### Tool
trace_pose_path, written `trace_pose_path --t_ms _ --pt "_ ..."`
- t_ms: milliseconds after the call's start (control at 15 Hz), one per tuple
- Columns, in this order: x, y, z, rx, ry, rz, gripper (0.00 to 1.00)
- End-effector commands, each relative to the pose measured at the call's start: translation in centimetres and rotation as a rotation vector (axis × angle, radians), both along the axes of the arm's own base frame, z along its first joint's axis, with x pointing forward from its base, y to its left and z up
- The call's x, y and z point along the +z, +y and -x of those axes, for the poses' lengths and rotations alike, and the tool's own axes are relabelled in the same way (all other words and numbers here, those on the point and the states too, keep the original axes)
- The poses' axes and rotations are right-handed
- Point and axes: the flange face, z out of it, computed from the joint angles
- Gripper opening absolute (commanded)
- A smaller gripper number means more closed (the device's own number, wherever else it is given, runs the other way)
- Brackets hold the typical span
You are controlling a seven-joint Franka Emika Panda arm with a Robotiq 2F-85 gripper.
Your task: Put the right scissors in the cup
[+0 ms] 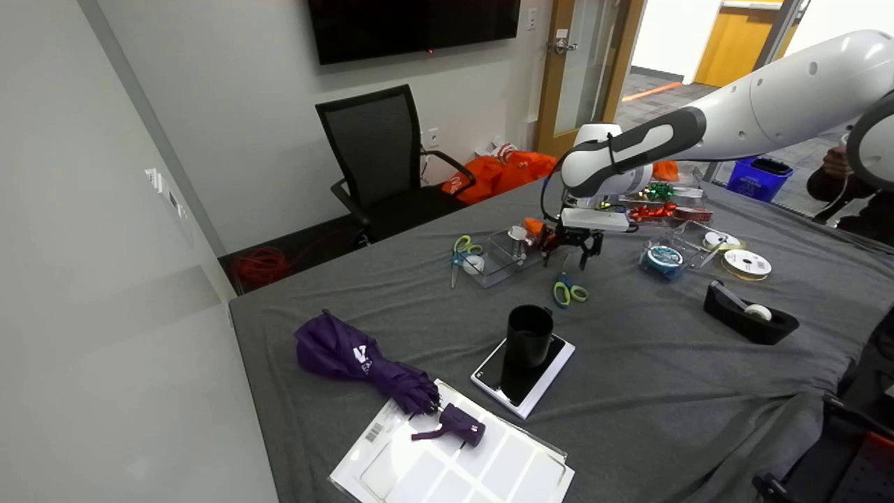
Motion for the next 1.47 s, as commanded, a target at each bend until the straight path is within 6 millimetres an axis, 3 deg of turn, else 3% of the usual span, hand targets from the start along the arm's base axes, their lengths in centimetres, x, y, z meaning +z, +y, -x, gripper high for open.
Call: trace_pose_path --t_ms 0,333,867,1400 --pt "-0.1 -0.3 -0.6 -0.027 0.007 -0.006 1.00" --pt "-0.5 -0.3 -0.9 -0.049 0.003 -0.010 1.00" --pt "-4.1 0.0 0.0 -0.045 0.037 -0.019 1.00" --pt "-3.3 0.4 0.0 -0.080 0.048 -0.014 1.00"
